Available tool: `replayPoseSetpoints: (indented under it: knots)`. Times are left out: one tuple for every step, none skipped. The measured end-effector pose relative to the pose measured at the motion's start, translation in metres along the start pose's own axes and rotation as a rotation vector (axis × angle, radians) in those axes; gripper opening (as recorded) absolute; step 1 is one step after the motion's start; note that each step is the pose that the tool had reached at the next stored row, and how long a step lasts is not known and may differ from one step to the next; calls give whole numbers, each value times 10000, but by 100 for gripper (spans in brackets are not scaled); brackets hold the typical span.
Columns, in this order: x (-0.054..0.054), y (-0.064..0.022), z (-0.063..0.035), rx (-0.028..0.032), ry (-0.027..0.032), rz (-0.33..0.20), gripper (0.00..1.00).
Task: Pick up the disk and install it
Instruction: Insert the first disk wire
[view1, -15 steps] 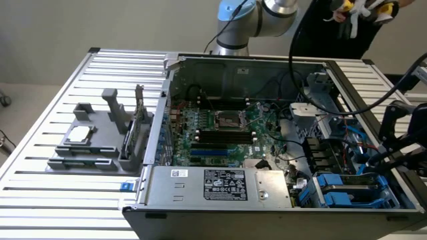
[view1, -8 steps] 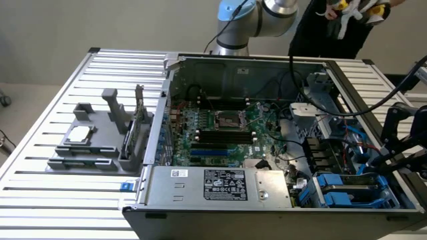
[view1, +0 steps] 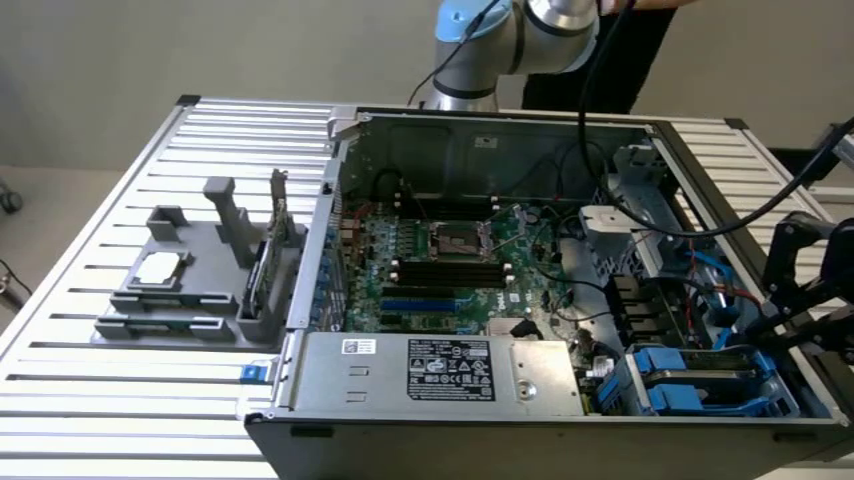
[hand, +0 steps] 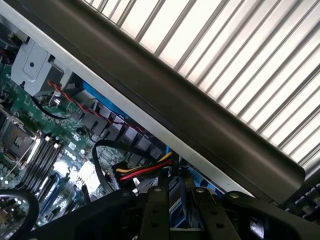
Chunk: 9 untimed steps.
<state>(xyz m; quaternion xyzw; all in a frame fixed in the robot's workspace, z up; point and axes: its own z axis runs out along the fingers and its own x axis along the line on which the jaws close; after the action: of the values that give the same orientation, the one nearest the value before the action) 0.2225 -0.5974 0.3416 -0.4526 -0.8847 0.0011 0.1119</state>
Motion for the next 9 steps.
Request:
replayPoseSetpoints:
  knots:
    - [1,-3,4,-2,1,7,25]
    - [2,-5,8,-3,3,13,25]
    - [2,-5,10,-3,3,14,25]
    - [3,-5,13,-4,2,16,25]
    - [4,-6,18,-4,3,18,25]
    - [6,-6,23,-5,3,19,25]
    - [9,-4,28,-5,3,21,25]
    - [14,-3,35,-6,4,23,25]
    - [20,1,42,-6,4,24,25]
